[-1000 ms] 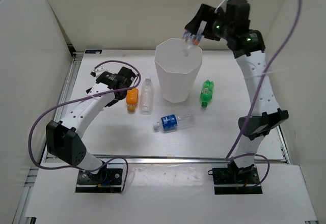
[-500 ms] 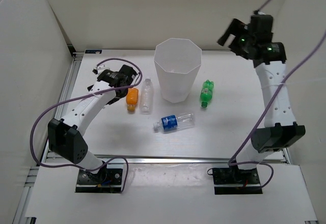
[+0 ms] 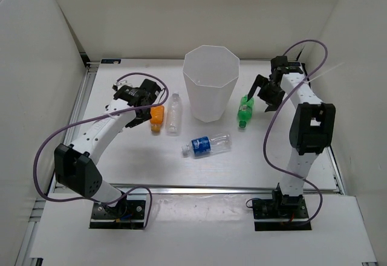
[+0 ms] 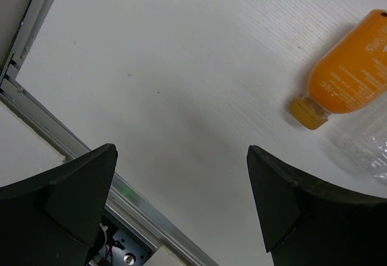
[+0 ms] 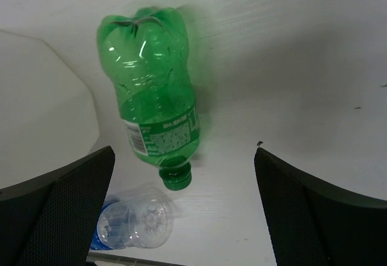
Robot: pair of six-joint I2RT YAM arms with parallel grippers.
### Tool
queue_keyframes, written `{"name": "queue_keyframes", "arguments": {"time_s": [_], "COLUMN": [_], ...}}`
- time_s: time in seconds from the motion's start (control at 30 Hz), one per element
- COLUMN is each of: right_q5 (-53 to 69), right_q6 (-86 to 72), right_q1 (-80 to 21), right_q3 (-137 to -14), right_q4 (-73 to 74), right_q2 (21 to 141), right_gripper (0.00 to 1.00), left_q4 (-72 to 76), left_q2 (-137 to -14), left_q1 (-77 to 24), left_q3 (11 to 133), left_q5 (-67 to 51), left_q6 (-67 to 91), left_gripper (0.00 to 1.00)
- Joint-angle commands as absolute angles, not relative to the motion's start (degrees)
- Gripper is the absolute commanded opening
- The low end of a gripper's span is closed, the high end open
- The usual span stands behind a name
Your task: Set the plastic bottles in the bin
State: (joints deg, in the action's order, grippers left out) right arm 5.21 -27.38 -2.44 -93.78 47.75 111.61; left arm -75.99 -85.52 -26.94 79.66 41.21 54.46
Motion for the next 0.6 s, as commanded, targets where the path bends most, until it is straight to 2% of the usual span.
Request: {"name": "queue_keyframes", "arguments": {"time_s": [0.0,0.27,0.33,0.43,0.5,0.57], "right_q5": [7.73,9.22,9.23,8.36,7.21,3.72], "right_q6": [-25.58,-24.44,-24.43,-24.43,-25.05,-26.54], "right_q1": [-2.55,-5.36,-5.36,-5.36,-5.36,-5.36], "right_q3": [-95.01,-98.44,-98.96,-98.35,-96.77,-96.15], "right_q4": [45.88,45.88,45.88,47.28,47.29,47.98], "right_q2": [114.68,123.39,124.71,124.72,122.62,120.07], "right_gripper": [1.00,1.00,0.96,0.83,0.62,0.47], "left_q4": [-75.32,-75.32,-75.32,-75.32,-75.32,-75.32], "left_q2": [-83.14,-83.67,-83.67,-83.67,-83.67,-84.20], "left_q1": [-26.72,-26.72,-26.72,-26.72,-26.72,-26.72], "left_q3": [79.01,77.79,77.78,77.26,77.26,77.26], "left_q5": [39.64,39.02,39.02,39.02,39.55,40.07], "left_q6": [53.35,51.68,51.68,51.15,51.15,51.15], "left_gripper": [0.99,0.99,0.99,0.99,0.99,0.99]}}
